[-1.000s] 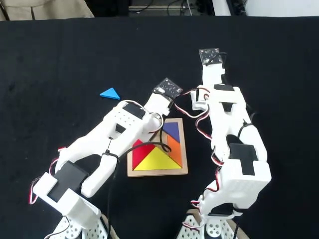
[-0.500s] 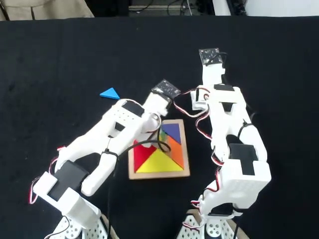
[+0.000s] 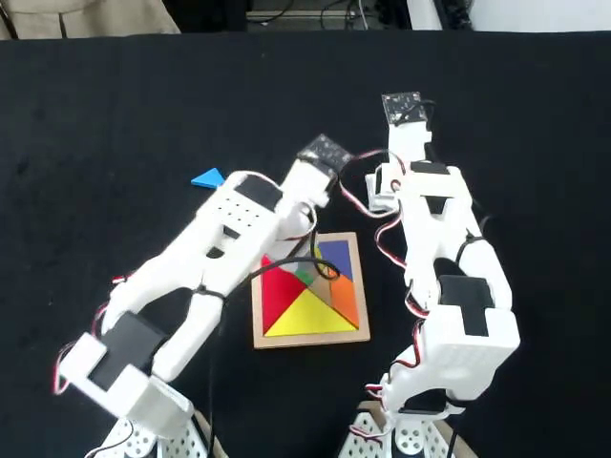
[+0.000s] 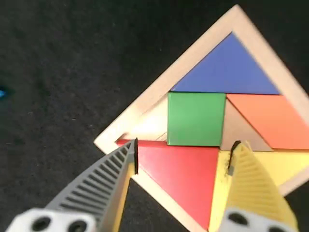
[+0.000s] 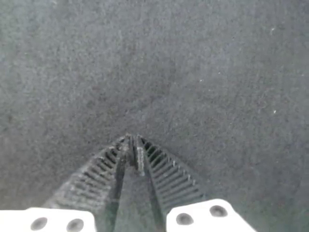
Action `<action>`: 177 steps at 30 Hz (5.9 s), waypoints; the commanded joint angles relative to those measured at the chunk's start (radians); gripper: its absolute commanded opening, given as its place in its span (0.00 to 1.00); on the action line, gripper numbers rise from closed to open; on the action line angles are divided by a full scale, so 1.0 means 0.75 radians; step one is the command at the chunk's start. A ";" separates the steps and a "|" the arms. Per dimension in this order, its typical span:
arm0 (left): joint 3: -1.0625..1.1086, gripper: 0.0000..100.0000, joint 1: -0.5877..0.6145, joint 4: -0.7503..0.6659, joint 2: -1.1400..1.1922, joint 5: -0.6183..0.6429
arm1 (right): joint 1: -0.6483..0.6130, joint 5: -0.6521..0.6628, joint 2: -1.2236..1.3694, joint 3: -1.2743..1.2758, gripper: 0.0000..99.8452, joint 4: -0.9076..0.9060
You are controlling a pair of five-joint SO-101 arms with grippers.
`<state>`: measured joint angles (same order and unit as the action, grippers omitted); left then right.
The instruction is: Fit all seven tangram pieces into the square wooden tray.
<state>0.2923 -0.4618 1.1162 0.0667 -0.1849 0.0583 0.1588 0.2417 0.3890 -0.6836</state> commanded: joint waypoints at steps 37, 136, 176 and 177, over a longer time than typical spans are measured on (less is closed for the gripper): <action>0.500 0.31 0.150 -0.671 -0.143 -0.123 | 0.016 -0.006 -0.017 -0.075 0.01 0.016; -1.531 0.31 0.668 0.213 1.144 -1.254 | 0.004 0.047 -0.007 -0.075 0.01 0.023; -2.159 0.04 0.652 0.775 1.444 -1.187 | 0.004 0.047 -0.007 -0.075 0.01 0.023; -2.233 0.04 0.641 0.827 1.455 -1.187 | 0.004 0.047 -0.007 -0.075 0.01 0.023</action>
<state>-1.1884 0.0292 1.5766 1.1699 -1.0764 0.0583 0.1834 0.2417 0.3890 -0.6836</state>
